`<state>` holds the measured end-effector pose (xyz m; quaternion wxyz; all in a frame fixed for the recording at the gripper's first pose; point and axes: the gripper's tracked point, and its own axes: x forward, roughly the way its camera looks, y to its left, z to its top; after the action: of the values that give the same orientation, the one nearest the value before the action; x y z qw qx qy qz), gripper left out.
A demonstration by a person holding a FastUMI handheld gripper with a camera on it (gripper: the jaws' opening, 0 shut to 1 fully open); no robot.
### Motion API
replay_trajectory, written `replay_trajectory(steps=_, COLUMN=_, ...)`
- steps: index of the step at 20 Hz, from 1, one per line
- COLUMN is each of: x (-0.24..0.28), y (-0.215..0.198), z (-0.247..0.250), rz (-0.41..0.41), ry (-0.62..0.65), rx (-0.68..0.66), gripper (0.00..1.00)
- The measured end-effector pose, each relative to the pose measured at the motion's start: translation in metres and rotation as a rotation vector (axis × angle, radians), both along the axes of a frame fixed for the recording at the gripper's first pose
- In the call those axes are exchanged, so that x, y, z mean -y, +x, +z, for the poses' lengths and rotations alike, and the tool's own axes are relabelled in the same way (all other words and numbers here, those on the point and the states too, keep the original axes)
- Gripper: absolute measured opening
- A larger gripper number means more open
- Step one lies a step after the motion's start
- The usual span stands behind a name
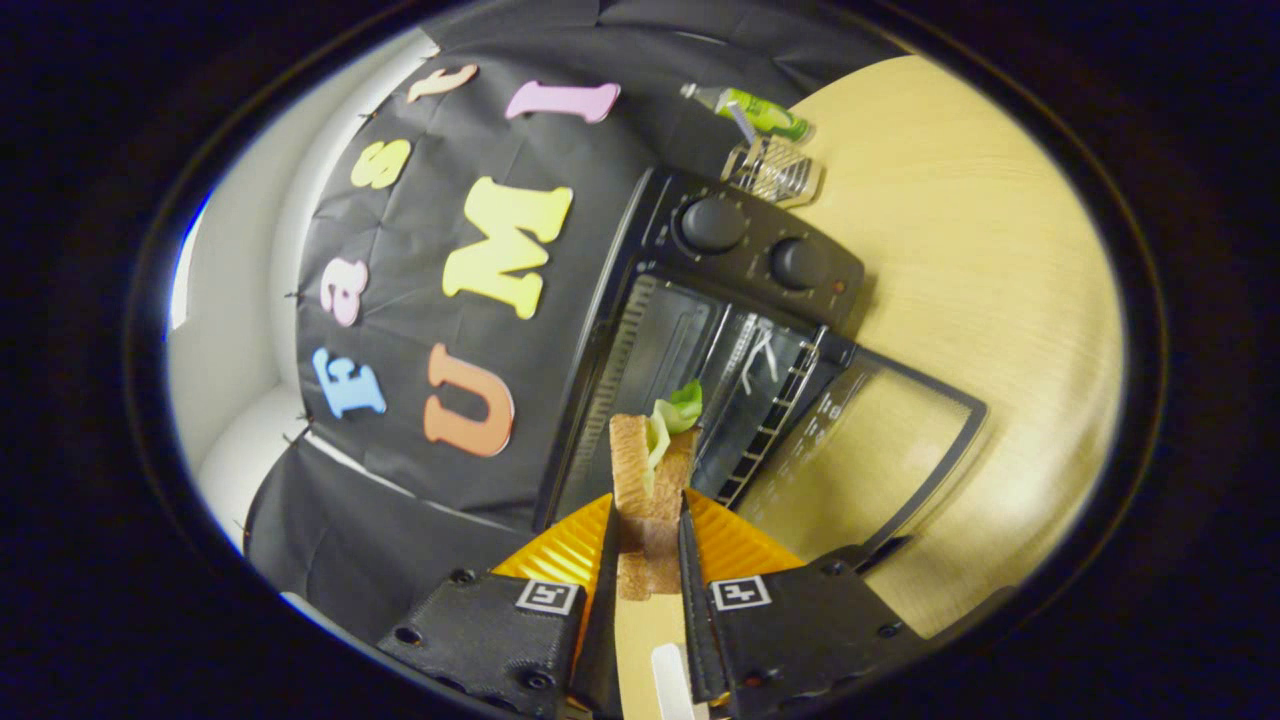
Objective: Open the toaster oven, put the food inside, and close the toaster oven door.
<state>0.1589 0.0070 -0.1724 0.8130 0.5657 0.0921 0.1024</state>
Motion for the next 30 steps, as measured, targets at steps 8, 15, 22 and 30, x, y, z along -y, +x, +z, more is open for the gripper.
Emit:
replay_trajectory(steps=8, x=-0.018, y=0.071, z=-0.013, rz=-0.076, ry=0.007, rx=-0.080, gripper=0.35)
replay_trajectory(steps=15, x=-0.030, y=0.112, z=-0.022, rz=0.037, ry=-0.097, rx=-0.114, gripper=0.38)
replay_trajectory(steps=22, x=-0.046, y=0.121, z=-0.021, rz=0.178, ry=-0.344, rx=-0.094, gripper=0.48)
replay_trajectory(steps=30, x=-0.054, y=0.115, z=-0.035, rz=0.178, ry=-0.898, rx=-0.061, gripper=0.97)
